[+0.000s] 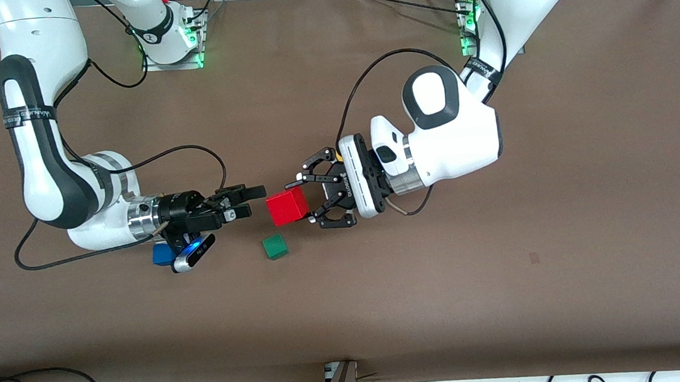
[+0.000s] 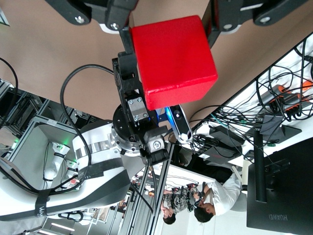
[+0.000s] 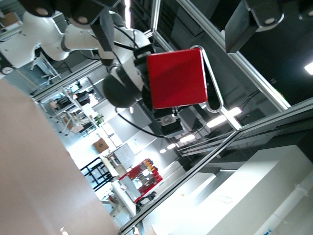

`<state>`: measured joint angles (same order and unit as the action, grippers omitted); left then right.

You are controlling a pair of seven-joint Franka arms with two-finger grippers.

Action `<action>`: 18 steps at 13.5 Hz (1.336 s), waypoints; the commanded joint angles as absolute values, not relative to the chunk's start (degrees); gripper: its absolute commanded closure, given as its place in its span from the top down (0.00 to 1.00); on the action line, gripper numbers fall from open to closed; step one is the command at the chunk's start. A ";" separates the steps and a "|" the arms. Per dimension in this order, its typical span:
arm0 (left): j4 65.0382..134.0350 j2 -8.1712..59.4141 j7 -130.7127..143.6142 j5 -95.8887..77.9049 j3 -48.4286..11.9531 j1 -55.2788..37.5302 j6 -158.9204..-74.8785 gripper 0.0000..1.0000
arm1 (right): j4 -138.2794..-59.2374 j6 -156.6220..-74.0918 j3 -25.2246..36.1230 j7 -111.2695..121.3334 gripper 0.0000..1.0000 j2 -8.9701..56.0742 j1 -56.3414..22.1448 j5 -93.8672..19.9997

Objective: Pass red block to right arm, stack on blue
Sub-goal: 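Close the right gripper on the red cube held by the left gripper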

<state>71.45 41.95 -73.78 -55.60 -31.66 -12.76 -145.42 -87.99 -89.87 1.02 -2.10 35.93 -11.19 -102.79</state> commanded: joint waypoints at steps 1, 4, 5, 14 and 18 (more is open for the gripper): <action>68.20 44.64 -75.59 -57.66 -31.64 -15.37 -149.05 0.06 | -87.45 -90.53 1.14 -2.99 1.00 36.21 -11.78 -106.08; 66.27 46.05 -75.15 -57.66 -31.64 -16.52 -149.68 0.06 | -86.58 -90.00 1.14 -2.81 1.00 37.87 -11.69 -106.52; 65.66 46.23 -74.80 -57.66 -31.55 -16.70 -149.68 0.06 | -85.09 -89.74 1.14 -2.81 1.00 39.10 -11.52 -106.52; 65.48 46.58 -73.83 -57.48 -31.55 -17.40 -150.03 0.06 | -81.83 -89.47 1.14 -3.16 0.99 41.49 -11.16 -106.52; 65.57 46.58 -73.92 -57.48 -31.29 -17.49 -150.12 0.06 | -81.83 -89.21 1.14 -2.99 0.97 41.48 -11.16 -106.52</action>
